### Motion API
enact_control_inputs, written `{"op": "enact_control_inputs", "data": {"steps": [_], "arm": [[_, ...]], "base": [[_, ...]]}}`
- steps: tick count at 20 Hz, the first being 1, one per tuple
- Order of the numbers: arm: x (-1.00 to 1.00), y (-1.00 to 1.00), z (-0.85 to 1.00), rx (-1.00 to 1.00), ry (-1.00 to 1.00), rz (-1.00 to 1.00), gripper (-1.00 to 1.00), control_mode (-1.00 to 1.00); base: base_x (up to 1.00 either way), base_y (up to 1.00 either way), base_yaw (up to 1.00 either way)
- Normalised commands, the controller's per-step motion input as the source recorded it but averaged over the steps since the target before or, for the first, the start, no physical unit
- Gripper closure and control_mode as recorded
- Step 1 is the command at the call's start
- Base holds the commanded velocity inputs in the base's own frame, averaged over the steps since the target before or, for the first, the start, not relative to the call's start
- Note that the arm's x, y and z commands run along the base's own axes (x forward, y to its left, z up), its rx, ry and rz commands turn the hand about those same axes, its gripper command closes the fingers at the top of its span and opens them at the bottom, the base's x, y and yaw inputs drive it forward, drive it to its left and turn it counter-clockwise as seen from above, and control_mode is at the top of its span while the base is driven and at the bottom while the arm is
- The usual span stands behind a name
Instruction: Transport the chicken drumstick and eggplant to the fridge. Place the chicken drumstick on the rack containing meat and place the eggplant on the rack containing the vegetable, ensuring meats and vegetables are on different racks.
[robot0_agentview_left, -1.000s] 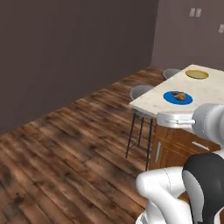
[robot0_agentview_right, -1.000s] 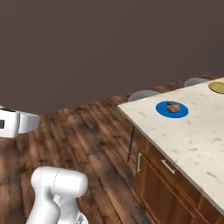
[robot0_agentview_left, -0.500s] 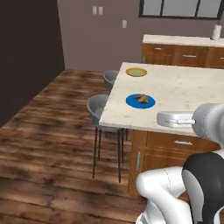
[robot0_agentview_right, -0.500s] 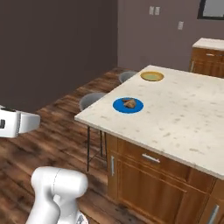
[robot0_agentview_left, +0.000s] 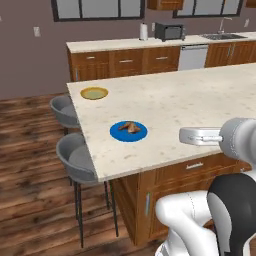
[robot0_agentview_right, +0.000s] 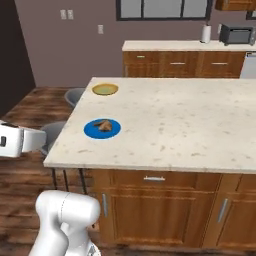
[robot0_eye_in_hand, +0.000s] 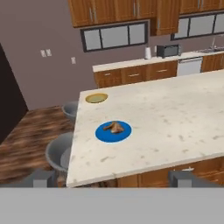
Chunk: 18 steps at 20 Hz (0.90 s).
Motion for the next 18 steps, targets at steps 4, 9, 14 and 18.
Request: {"op": "enact_control_inputs", "data": {"steps": [4, 9, 14, 18], "arm": [[0.0, 0.0, 0.0, 0.0, 0.0, 0.0, -1.0, 1.0], [0.0, 0.0, 0.0, 0.0, 0.0, 0.0, -1.0, 1.0], [0.0, 0.0, 0.0, 0.0, 0.0, 0.0, -1.0, 1.0], [0.0, 0.0, 0.0, 0.0, 0.0, 0.0, -1.0, 1.0]], "base": [[-0.23, 1.0, -0.53], [-0.66, 1.0, -0.42], [-0.41, 1.0, -0.16], [0.02, 1.0, -0.22]]}}
